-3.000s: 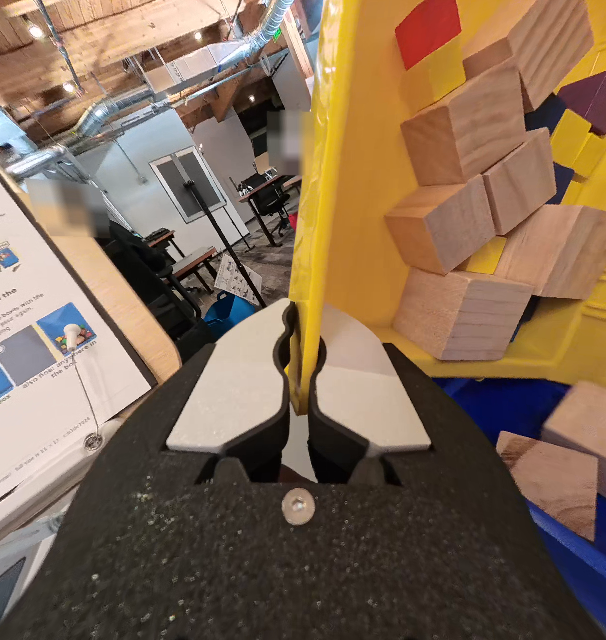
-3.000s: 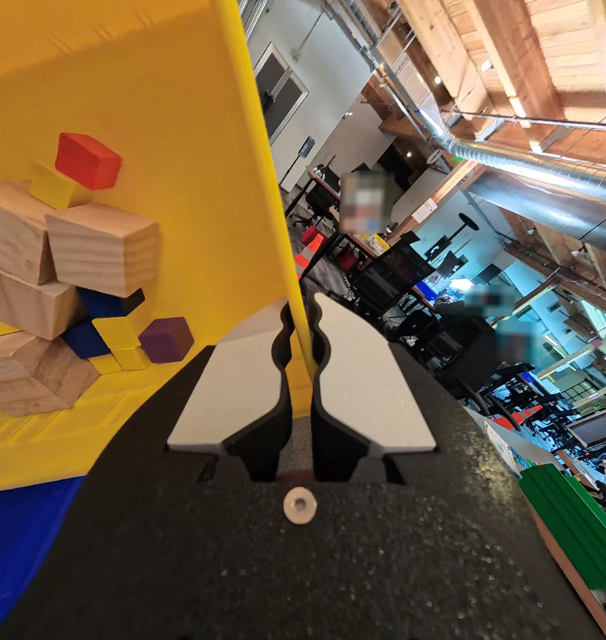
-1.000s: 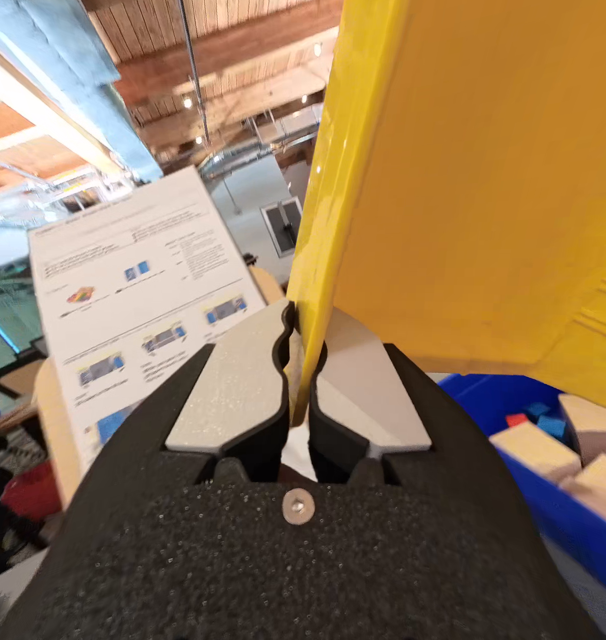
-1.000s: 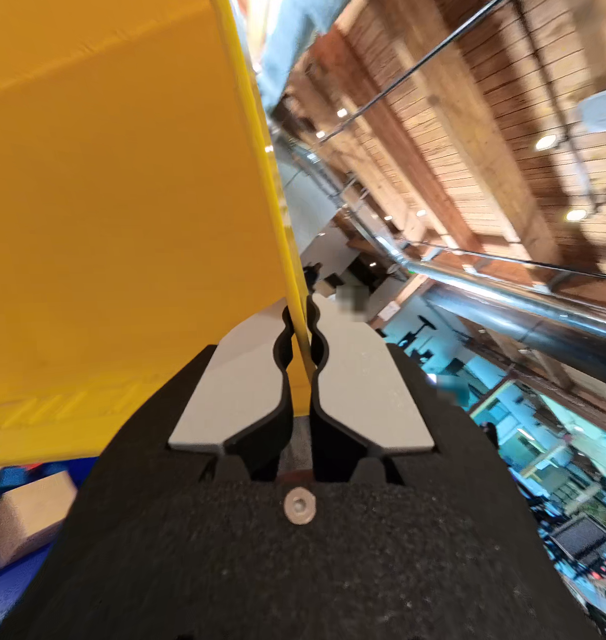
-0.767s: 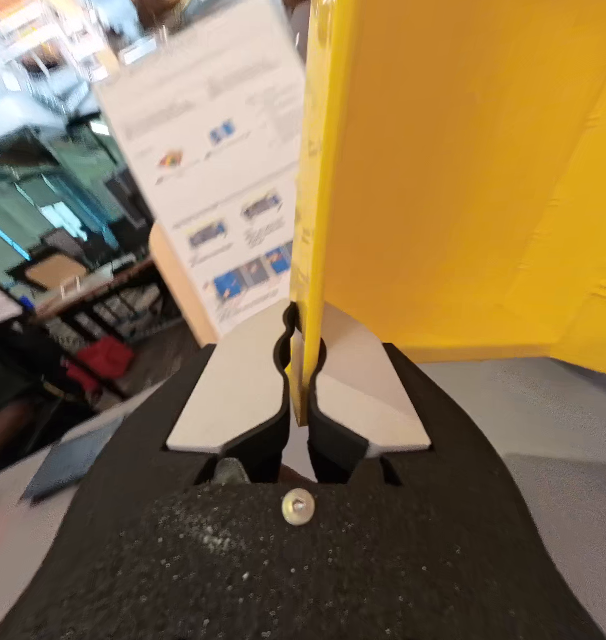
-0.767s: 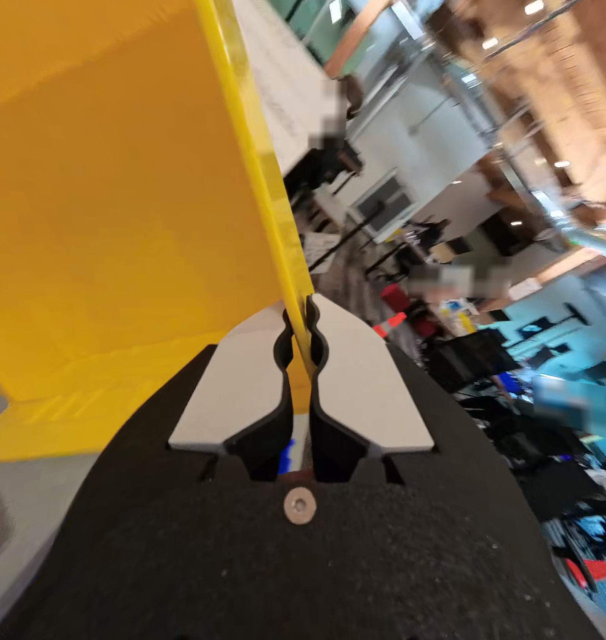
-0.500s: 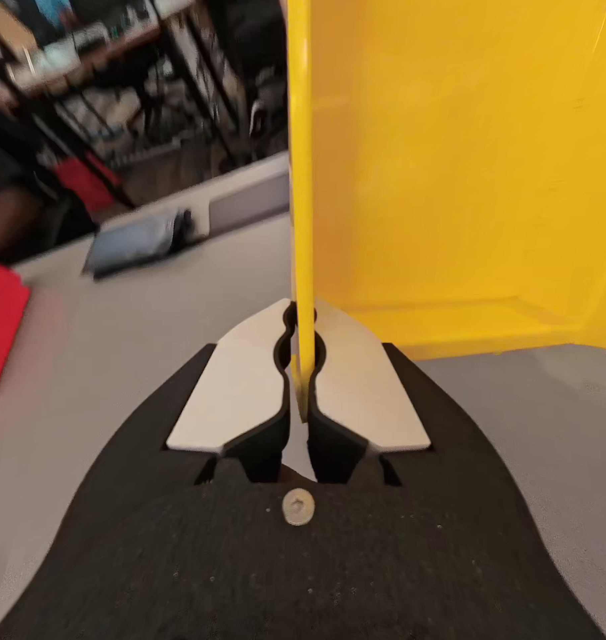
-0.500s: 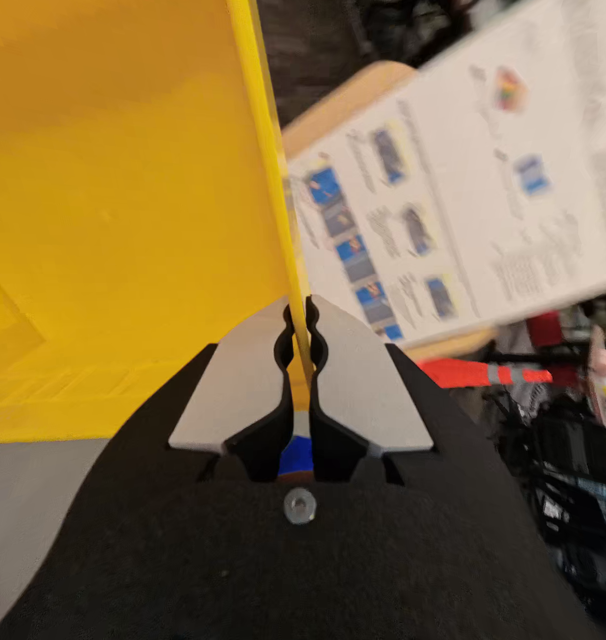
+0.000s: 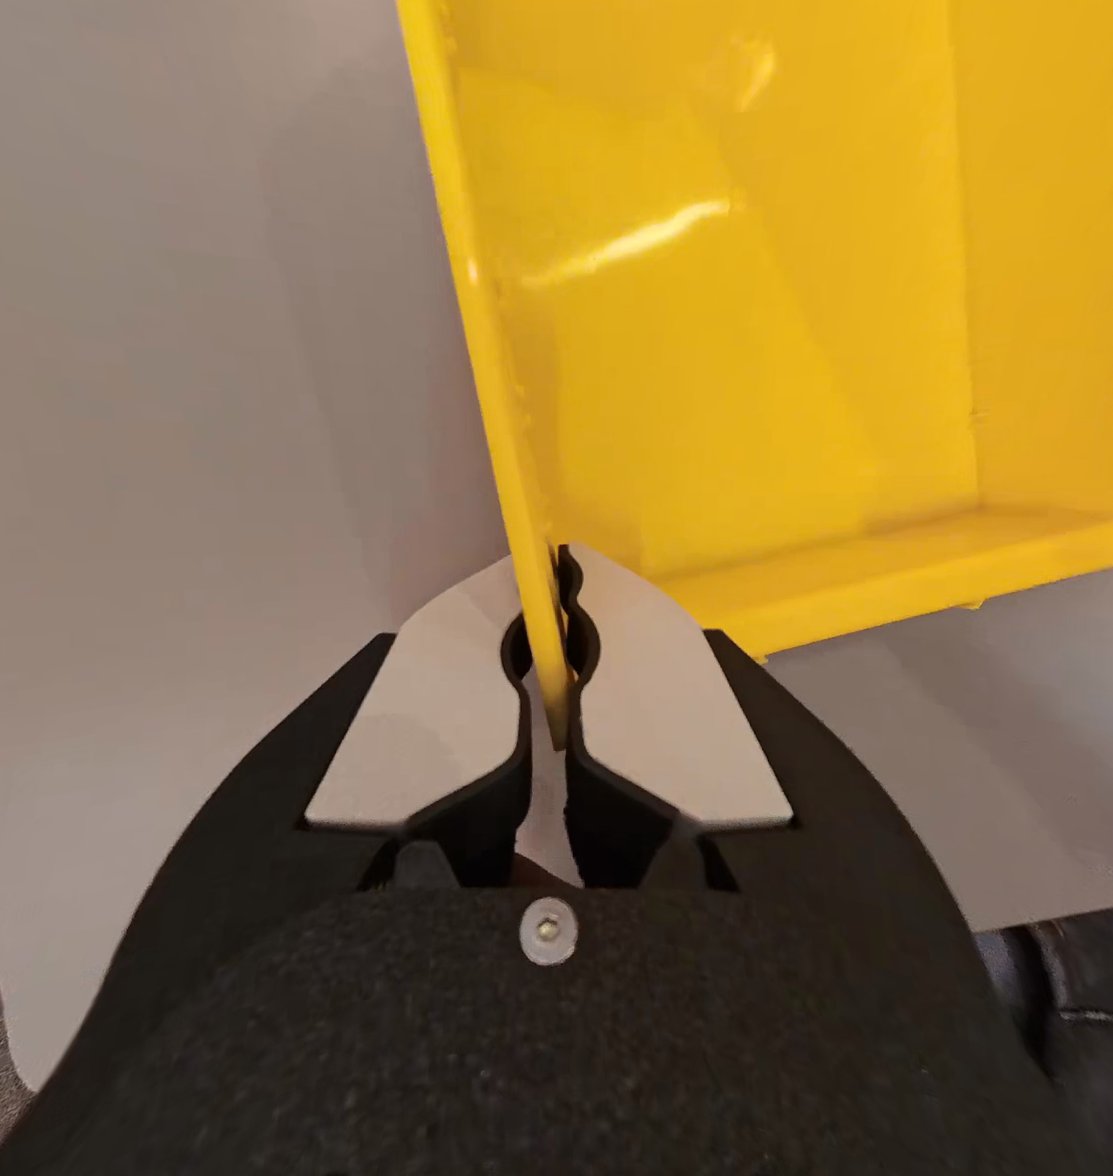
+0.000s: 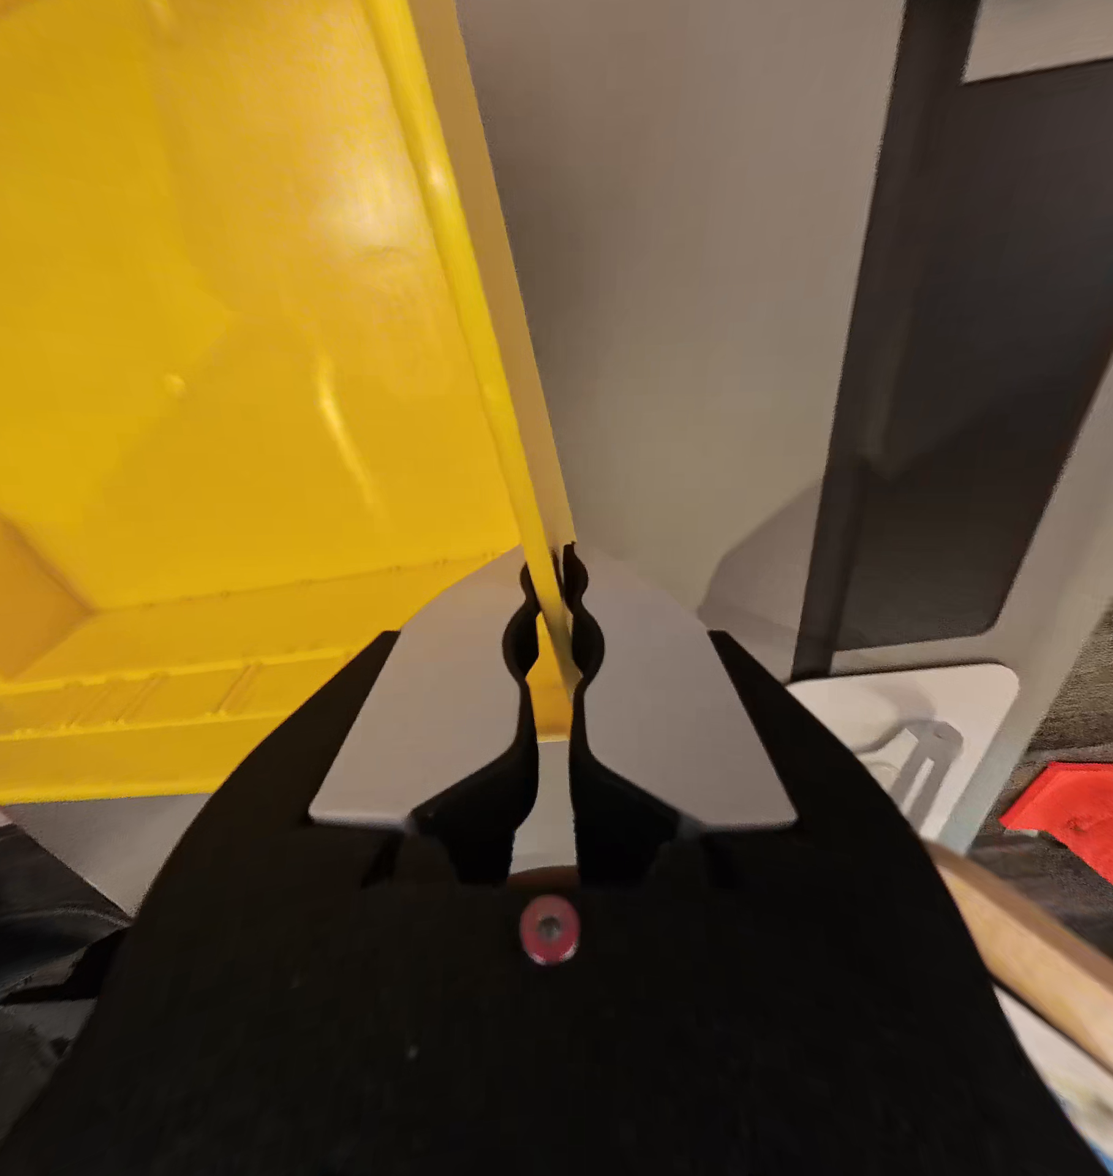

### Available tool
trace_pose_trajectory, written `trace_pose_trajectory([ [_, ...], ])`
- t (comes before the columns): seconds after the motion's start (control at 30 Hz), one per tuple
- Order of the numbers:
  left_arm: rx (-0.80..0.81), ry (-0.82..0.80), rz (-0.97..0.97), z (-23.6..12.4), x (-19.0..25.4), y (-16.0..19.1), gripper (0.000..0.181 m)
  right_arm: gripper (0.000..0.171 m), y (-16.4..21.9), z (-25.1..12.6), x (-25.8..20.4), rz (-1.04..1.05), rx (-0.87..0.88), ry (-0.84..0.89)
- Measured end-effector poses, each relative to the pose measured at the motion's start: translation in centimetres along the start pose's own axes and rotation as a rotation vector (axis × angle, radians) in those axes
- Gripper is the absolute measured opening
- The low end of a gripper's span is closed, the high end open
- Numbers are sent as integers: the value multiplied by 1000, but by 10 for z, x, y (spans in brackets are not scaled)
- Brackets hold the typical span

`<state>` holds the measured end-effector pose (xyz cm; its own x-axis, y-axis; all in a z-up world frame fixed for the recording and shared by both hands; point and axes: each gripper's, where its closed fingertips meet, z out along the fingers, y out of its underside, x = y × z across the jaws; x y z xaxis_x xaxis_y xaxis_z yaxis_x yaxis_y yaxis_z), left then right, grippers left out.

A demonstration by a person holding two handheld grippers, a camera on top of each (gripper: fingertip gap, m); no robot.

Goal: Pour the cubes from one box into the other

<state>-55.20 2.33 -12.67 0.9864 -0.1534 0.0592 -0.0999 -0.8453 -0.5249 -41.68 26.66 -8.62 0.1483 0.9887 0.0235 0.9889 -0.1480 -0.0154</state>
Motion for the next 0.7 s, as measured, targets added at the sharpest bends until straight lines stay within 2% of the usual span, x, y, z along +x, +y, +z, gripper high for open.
trace_pose_trajectory([
  [0.13,-127,59,67,20,14,9,6,7,23,45,7,2,-146,-53],
  [0.2,-139,34,66,24,12,1,6,6,18,46,15,41,-94,-65],
  [0.47,-58,55,-8,37,15,-18,5,16,34,44,37,114,-71,106],
  [0.53,-36,52,-42,33,14,-19,11,41,25,28,55,94,105,291],
  [0.57,-11,29,-66,27,12,-21,26,37,21,10,59,92,239,378],
  [0.6,32,9,-86,17,11,-24,33,31,19,-11,54,90,382,430],
  [0.7,163,0,-115,-19,26,-29,41,30,58,-69,19,122,651,501],
])
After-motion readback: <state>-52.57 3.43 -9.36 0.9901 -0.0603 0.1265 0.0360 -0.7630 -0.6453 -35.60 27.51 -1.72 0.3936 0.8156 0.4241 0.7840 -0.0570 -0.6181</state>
